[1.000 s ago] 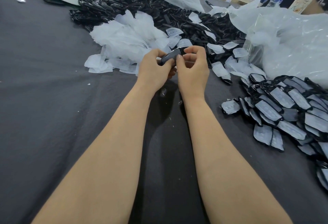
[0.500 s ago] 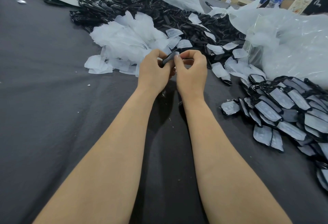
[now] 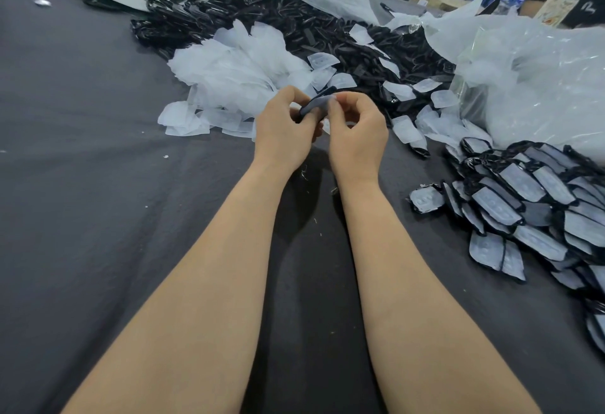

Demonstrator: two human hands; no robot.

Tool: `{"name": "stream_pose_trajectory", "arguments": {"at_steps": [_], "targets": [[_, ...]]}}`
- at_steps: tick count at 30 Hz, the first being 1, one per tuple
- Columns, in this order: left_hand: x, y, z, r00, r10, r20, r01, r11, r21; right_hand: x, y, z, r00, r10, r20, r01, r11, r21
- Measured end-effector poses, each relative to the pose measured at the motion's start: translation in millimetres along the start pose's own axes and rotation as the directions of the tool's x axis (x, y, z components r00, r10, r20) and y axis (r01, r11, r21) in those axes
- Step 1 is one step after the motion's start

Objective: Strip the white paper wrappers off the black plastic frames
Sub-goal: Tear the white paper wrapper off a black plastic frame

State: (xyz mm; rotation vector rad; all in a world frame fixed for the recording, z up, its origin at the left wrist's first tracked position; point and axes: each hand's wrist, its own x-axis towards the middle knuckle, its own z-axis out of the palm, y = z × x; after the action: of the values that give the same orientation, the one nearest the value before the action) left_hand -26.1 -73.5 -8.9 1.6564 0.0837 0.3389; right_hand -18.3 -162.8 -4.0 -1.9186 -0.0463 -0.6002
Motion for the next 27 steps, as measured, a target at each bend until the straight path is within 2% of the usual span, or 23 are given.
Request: {"name": "stream_pose_trajectory", "arguments": {"at_steps": [6, 18, 24, 27], "targets": [[-1, 0, 0, 0.998, 0.048, 0.052, -0.051, 0.996, 0.067, 1, 2, -1, 0.999, 0.033, -0.022, -0.032, 0.999, 0.027], [-1, -2, -6, 0.988, 0.092, 0.120, -0.114, 0.976, 0.188, 4, 7, -4, 0.996, 0.061, 0.068, -0.058, 0.997, -0.047], [2, -4, -7, 0.986, 0.084, 0.143, -0.103, 0.987, 0.125, 6, 8, -11, 0.983, 0.151, 0.101, -0.165, 0.975, 0.147], [3, -4, -9, 0.984, 0.072, 0.164, -0.084, 0.994, 0.068, 10, 9, -14, 0.943, 0.247, 0.221, -0.303, 0.914, 0.271]]}}
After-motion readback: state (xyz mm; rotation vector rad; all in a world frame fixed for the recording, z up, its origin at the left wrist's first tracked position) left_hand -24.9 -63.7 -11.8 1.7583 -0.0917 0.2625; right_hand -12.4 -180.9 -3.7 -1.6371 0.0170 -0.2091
